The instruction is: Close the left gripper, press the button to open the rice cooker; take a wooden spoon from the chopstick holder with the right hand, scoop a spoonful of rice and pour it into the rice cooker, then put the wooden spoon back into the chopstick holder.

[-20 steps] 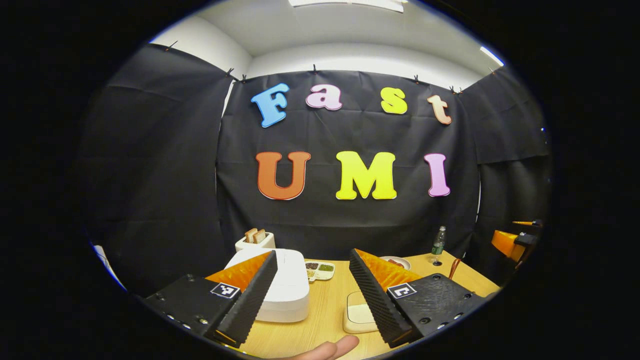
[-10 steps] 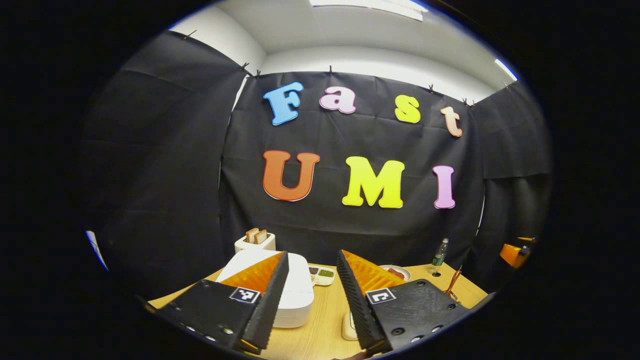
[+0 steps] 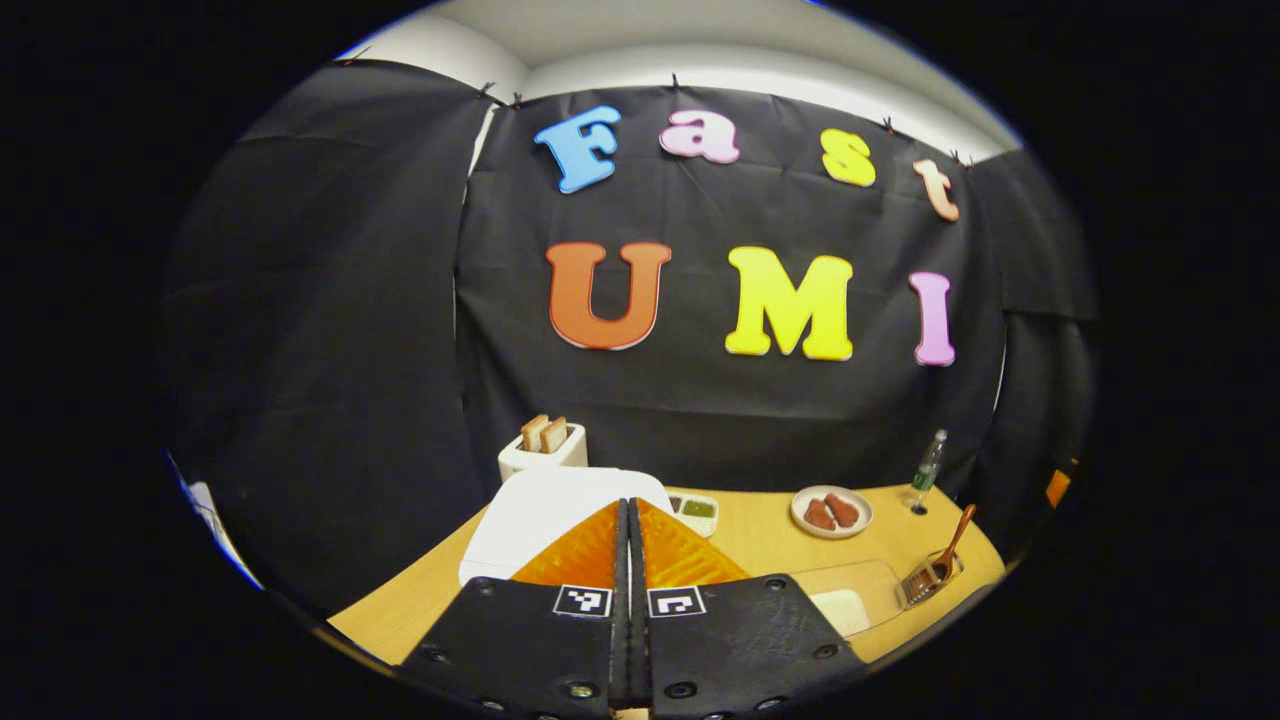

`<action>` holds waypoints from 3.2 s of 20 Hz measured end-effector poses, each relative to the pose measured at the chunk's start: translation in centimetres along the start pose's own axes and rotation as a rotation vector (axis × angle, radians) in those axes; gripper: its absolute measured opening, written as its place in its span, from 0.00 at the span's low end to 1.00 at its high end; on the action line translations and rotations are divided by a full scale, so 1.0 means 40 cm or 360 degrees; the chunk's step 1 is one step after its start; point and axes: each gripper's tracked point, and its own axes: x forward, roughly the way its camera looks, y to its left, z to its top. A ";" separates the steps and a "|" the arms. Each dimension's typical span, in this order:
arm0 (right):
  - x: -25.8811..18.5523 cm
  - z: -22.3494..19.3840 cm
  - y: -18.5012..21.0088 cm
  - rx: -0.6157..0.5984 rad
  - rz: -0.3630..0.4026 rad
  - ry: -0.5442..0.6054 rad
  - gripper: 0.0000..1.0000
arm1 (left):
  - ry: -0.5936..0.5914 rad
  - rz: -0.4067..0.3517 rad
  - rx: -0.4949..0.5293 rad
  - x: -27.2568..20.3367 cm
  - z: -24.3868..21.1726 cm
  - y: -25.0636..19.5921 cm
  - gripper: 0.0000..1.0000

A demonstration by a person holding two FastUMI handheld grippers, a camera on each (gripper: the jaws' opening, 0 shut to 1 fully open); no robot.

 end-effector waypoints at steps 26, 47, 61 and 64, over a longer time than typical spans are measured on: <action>0.056 -0.119 -0.119 0.0055 -0.0039 0.0151 1.00 | 0.0563 0.0148 -0.0052 0.235 -0.253 0.110 0.10; 0.070 -0.185 -0.128 0.0094 0.0067 0.0144 0.99 | -0.0177 -0.0007 0.0030 -0.107 0.030 -0.101 0.44; 0.223 -0.294 -0.119 0.0085 0.0134 0.0292 0.99 | -0.0415 -0.0023 -0.0053 -0.271 -0.069 -0.136 0.94; 0.299 -0.321 -0.119 0.0089 0.0138 0.0336 0.99 | -0.0433 -0.0012 -0.0037 -0.294 -0.072 -0.113 0.94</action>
